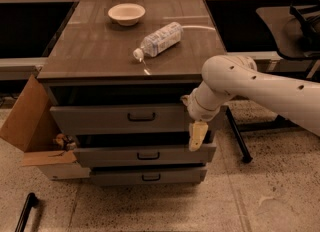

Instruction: Open top drawer

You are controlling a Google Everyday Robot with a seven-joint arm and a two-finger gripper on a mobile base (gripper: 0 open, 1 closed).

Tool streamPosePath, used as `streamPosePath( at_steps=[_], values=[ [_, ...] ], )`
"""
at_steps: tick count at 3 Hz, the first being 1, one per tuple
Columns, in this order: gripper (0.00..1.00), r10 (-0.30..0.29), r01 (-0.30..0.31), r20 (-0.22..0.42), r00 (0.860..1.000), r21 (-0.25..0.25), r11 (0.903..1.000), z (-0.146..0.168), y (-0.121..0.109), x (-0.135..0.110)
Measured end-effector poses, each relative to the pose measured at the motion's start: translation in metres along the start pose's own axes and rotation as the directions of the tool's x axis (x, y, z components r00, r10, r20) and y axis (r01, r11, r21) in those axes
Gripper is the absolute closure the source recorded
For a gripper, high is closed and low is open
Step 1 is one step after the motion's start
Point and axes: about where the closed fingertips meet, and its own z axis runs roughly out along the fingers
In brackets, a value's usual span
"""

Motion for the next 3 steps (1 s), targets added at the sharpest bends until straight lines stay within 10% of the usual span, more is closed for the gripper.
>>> streamPosePath(
  at_steps=[3],
  values=[
    [0.66,0.02,-0.02,0.009,1.0,0.063,0.9978,-0.028,0.032,0.004]
  ],
)
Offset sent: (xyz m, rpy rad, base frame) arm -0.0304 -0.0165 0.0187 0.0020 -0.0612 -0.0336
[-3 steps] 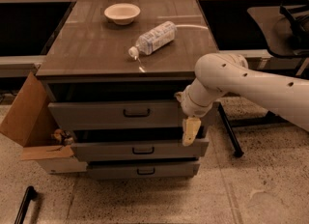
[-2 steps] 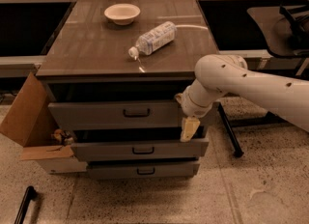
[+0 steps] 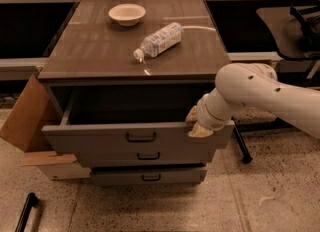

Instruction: Open top drawer

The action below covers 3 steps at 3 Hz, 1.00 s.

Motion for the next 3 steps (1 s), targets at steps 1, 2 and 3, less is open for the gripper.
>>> streamPosePath(
  at_steps=[1,2,3],
  values=[
    [0.67,0.026,-0.027,0.019,0.999,0.024,0.9994,-0.0151,0.0174,0.0035],
    [0.43,0.029,-0.03,0.02,0.999,0.024,0.9993,-0.0159,0.0193,0.0042],
    [0.2,0.028,-0.028,0.02,0.999,0.022,0.9993,-0.0154,0.0198,0.0036]
  ],
)
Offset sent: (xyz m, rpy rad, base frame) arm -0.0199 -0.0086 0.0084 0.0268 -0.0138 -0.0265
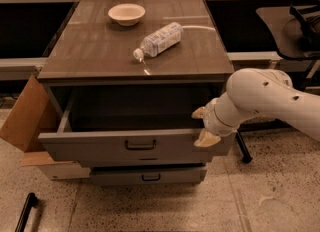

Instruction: Open top drawer

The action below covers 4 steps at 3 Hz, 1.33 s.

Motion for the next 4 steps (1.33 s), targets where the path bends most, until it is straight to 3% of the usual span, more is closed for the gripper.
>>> streamPosePath(
  at_steps=[1,2,3,4],
  values=[
    [0.0,-0.001,0.001,0.0,1.0,-0.001,1.0,0.0,0.001,0.0],
    [0.0,-0.001,0.001,0.0,1.0,-0.002,1.0,0.001,0.001,-0.001],
    [0.01,-0.02,0.019,-0.007,1.0,-0.061,0.9979,0.006,0.015,-0.002],
    [0.24,-0.03,0.028,-0.021,0.999,-0.099,0.9947,0.005,0.031,-0.002]
  ],
)
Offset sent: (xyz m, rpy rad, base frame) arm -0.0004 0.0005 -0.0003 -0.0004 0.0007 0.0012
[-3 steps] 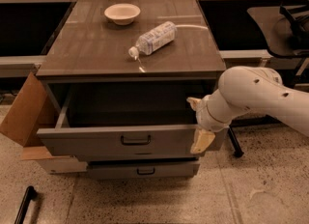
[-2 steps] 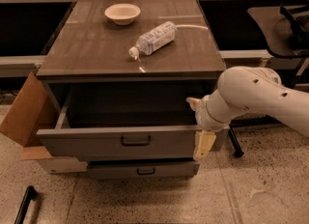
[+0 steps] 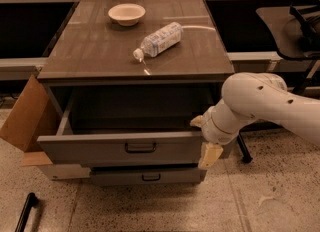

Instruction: Open top drawer

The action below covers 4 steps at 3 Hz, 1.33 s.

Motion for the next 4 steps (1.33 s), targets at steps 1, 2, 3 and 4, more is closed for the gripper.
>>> streamPosePath(
  at_steps=[1,2,3,4],
  values=[
    [0.47,-0.016,0.015,-0.011,1.0,-0.029,0.9994,0.0,0.015,-0.005],
    [0.7,-0.021,0.02,-0.023,1.0,-0.035,0.9992,-0.004,0.023,-0.008],
    [0.81,-0.019,0.018,-0.031,0.999,-0.024,0.9995,-0.012,0.027,-0.01],
    [0.63,-0.021,0.02,-0.031,0.999,-0.024,0.9995,-0.013,0.028,-0.011]
  ],
)
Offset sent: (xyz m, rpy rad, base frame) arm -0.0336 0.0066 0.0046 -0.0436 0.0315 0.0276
